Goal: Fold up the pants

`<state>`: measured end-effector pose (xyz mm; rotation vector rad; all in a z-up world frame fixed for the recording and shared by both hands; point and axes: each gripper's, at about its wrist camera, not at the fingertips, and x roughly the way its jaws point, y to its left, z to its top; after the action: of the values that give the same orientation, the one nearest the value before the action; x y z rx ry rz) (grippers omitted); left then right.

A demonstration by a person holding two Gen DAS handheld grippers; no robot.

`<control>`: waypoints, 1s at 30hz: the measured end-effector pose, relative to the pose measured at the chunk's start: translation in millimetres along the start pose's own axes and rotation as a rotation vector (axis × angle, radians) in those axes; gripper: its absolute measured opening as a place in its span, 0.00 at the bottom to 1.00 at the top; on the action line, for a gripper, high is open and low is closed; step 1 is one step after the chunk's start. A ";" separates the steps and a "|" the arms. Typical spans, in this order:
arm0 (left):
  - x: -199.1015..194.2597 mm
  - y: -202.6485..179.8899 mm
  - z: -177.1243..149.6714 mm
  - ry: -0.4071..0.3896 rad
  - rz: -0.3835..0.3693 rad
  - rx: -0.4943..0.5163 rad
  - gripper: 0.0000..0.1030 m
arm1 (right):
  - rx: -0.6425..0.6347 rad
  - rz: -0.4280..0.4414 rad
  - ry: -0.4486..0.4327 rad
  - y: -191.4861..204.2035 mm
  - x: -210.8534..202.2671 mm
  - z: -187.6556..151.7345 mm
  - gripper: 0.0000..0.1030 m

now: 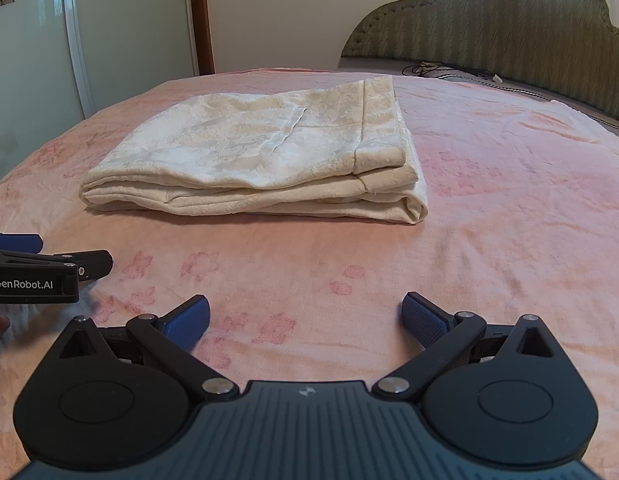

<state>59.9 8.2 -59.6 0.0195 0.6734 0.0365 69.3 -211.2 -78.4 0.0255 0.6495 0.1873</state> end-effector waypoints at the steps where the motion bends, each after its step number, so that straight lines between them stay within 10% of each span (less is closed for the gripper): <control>1: 0.1 0.2 0.0 0.000 0.000 0.000 1.00 | 0.000 0.000 0.000 -0.1 0.0 0.0 1.00; 30: -0.5 -0.7 -0.7 -0.001 0.003 0.001 1.00 | 0.026 -0.070 0.003 -0.4 1.6 1.4 1.00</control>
<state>59.1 7.5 -59.9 0.0214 0.6728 0.0394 71.5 -211.2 -78.2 0.0275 0.6552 0.1109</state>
